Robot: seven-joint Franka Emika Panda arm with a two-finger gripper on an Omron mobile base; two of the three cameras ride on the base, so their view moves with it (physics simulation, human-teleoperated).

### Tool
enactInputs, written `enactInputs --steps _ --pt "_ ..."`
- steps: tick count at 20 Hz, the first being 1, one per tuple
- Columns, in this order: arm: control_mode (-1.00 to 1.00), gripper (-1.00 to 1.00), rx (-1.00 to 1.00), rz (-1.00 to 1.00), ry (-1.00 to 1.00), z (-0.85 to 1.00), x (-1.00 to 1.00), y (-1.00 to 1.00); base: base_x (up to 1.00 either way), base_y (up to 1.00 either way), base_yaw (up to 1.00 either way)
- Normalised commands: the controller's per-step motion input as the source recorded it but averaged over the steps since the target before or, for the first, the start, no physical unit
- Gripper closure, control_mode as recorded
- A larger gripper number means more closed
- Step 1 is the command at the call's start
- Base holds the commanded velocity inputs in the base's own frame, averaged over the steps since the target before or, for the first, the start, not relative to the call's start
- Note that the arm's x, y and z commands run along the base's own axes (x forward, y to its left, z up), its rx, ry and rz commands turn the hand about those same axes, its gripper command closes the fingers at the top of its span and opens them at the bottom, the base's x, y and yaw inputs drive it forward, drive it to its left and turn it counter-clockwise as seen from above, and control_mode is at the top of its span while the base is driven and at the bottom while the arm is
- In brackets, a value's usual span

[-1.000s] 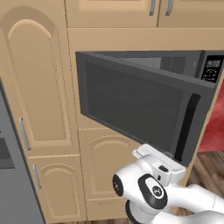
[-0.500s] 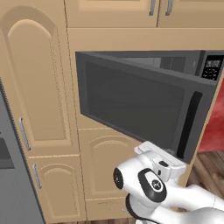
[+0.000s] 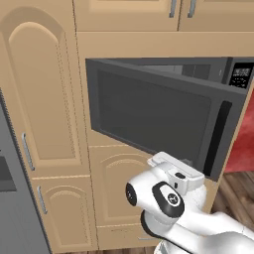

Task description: Pick the marshmallow from the counter and place it in the microwave. Then turn on the microwave.

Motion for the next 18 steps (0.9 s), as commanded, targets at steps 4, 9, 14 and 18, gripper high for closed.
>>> enactInputs --steps 4,9,14,18 --pt "-1.00 1.00 -0.01 0.07 -0.01 0.11 0.31 0.00 0.00 0.00 0.00" --pt "-1.00 1.00 0.00 0.06 0.00 0.15 0.29 0.00 0.00 0.00 0.00" --pt "-1.00 1.00 0.00 0.07 0.00 0.14 0.27 -0.01 0.00 0.00 0.00" --pt "-1.00 1.00 0.00 0.07 0.00 0.13 0.24 -0.02 0.00 0.00 0.00"
